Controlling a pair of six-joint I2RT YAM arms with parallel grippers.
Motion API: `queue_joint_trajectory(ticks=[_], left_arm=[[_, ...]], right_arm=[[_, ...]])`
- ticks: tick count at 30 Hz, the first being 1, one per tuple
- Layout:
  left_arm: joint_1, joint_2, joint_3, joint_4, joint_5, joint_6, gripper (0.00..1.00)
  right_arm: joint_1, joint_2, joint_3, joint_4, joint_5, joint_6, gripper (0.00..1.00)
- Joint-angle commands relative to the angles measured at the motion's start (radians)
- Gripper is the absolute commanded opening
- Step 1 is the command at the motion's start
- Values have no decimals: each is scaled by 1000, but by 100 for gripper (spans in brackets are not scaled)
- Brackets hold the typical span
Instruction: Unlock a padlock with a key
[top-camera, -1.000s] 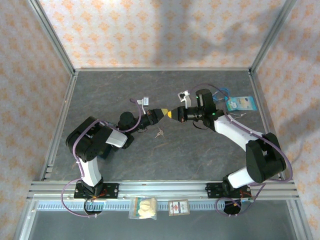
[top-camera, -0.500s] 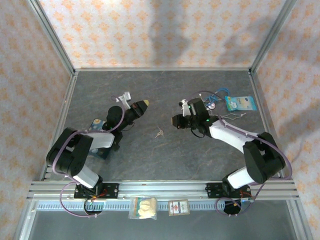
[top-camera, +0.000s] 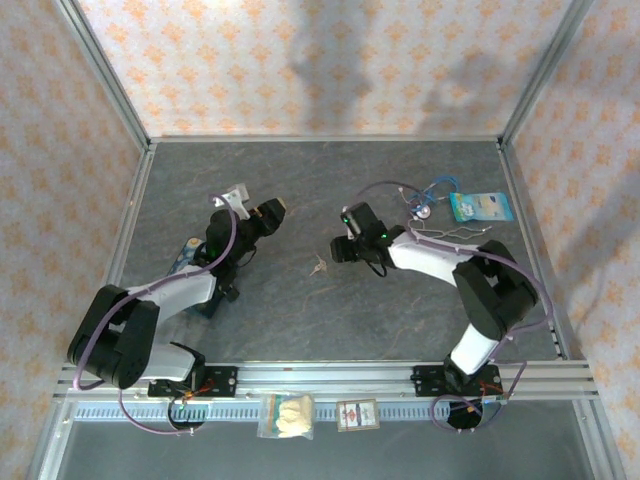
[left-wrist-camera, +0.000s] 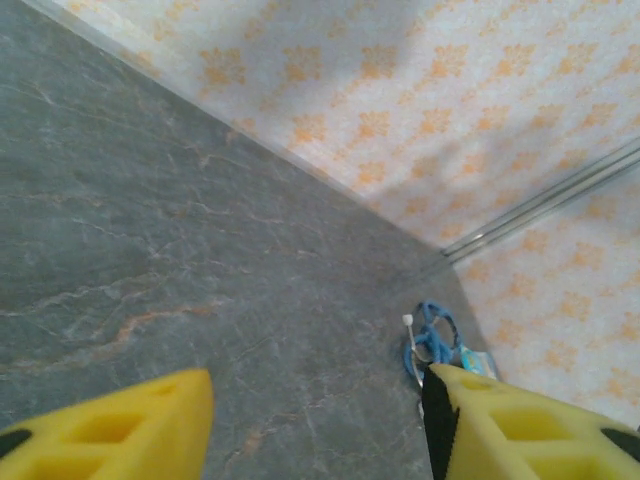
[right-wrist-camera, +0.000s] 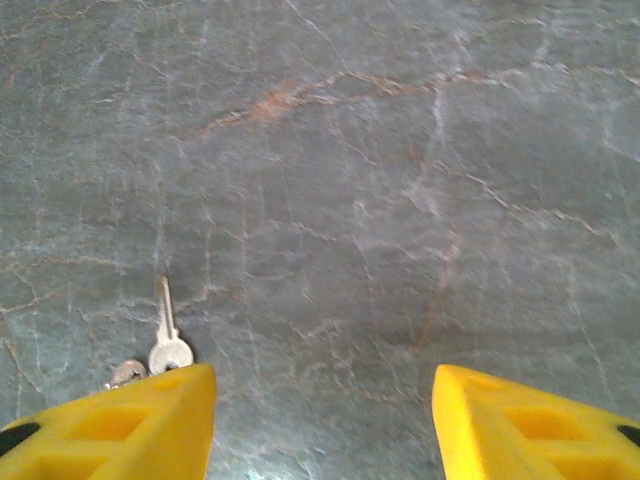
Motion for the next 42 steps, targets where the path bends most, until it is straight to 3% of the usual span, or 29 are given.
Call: queue_joint_trajectory(ticks=[1,10,16,29,35,42], left_arm=[[8,-15,-20,-14,-35,12,60],[9,-15,-46,12,-46,-14,62],[9,-24,-59,15,-50,-21,63],[8,-35,-72,41,-16,-48,63],[-29,-17,-114,140,24,-158,63],[-117,24,-150,255,-3,-260,63]], right_arm=[[44,49,65,-52,73,-45,59],[159,184,170,-67,95,-21,57],[183,228,184,-99,189,43,48],[181,206,139,-92,237,50,0],[132,81,58,20,135,-5,0],[55,-51,-41,148,-48,14,0]])
